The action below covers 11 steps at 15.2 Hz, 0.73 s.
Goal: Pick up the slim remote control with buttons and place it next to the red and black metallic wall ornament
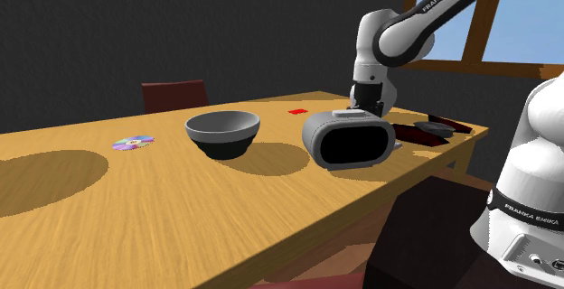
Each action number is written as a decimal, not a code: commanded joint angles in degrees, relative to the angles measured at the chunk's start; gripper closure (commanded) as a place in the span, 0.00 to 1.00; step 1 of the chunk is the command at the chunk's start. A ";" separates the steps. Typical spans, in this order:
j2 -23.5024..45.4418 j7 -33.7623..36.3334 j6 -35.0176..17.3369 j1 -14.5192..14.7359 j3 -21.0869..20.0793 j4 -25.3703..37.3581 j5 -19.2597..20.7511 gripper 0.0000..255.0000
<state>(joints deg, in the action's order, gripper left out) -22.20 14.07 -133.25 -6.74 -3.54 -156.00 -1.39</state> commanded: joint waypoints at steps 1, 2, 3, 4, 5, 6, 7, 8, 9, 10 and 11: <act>0.39 -0.03 -0.43 -0.04 0.02 0.00 0.03 1.00; 0.39 -0.03 -0.43 -0.04 0.02 0.00 0.03 1.00; 0.39 -0.03 -0.43 -0.04 0.02 0.00 0.03 1.00; 0.39 -0.03 -0.43 -0.04 0.02 0.00 0.03 1.00; 0.39 -0.03 -0.43 -0.04 0.02 0.00 0.03 1.00; 0.39 -0.03 -0.43 -0.04 0.02 0.00 0.03 1.00; 0.39 -0.03 -0.43 -0.04 0.02 0.00 0.03 0.00; 0.39 -0.03 -0.43 -0.04 0.02 0.00 0.03 0.00; 0.39 -0.03 -0.43 -0.04 0.02 0.00 0.03 0.00; 0.39 -0.03 -0.43 -0.04 0.02 0.00 0.03 0.00; 0.39 -0.03 -0.43 -0.04 0.02 0.00 0.03 0.00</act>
<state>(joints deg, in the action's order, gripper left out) -21.81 14.04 -133.68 -6.78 -3.52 -156.00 -1.36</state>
